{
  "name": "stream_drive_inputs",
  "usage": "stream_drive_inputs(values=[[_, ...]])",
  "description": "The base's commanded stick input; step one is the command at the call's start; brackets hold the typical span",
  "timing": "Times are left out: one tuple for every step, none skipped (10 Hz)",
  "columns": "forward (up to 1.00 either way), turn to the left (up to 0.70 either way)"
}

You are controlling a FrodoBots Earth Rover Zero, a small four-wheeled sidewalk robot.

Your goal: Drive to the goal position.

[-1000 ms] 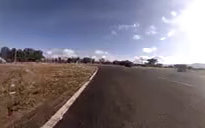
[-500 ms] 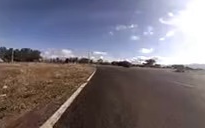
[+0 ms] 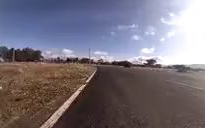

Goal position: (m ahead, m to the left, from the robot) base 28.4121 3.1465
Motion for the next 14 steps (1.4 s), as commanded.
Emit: stream_drive_inputs(values=[[0.45, 0.00], [0.45, 0.00], [0.45, 0.00], [0.45, 0.00], [0.45, 0.00], [0.45, 0.00], [0.45, 0.00], [0.45, 0.00], [0.45, 0.00], [0.45, 0.00], [0.45, -0.27], [0.45, -0.27], [0.45, -0.27], [0.45, -0.27]])
